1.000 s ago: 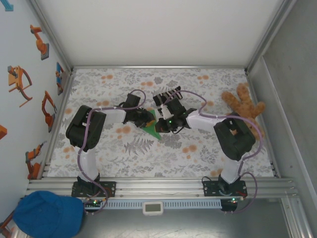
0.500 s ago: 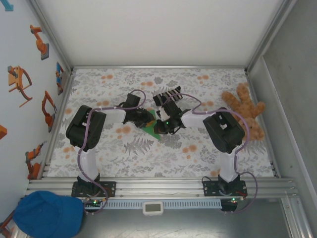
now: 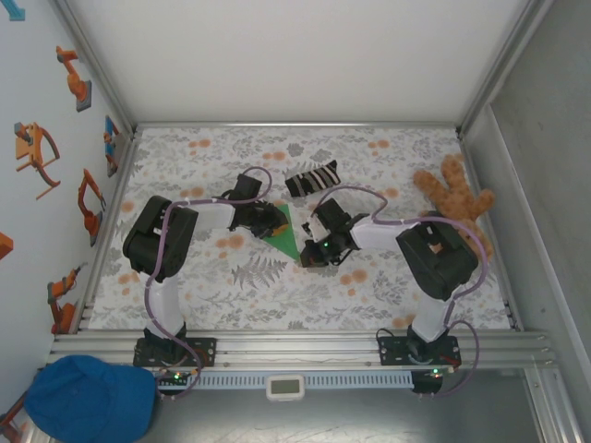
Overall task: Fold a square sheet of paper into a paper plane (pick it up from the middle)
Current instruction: Fourth fold the wing at the center of the table.
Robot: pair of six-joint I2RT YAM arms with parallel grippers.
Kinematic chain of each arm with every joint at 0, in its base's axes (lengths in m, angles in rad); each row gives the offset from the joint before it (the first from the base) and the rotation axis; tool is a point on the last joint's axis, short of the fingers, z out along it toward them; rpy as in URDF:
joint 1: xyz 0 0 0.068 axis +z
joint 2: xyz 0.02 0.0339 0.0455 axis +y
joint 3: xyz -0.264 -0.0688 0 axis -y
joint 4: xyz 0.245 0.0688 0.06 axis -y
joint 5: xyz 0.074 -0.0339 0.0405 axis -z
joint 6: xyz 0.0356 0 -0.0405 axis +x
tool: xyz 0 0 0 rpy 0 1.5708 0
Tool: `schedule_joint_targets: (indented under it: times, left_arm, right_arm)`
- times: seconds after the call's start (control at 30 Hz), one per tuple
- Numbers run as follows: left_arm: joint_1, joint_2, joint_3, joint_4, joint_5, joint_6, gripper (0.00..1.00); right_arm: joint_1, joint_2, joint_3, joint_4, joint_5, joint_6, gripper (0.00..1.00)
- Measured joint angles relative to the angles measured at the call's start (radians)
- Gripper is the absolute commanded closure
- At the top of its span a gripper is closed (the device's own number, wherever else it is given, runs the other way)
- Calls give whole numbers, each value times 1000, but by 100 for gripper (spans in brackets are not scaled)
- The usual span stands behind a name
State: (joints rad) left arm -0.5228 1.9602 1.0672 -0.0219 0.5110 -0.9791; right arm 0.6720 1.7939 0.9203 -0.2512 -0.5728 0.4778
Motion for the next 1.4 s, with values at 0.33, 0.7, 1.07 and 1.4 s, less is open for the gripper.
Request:
schedule_joint_targets:
  times: [0.33,0.7,1.07,1.4]
  left_arm:
    - [0,0,2,-2,3,5,79]
    - [-1,3,13,-18,6,8,79]
    - [-1,3,18,-24,7,25,78]
    - [37,27,94,-115,51,203,69]
  right_arm:
    - [-1,-113,40,79,-13,13,100]
    - [-1,99,161,141,21,37,100]
    - [-2,163,186,87,18,21,100]
    - [-2,164,188,74,32,-8,100]
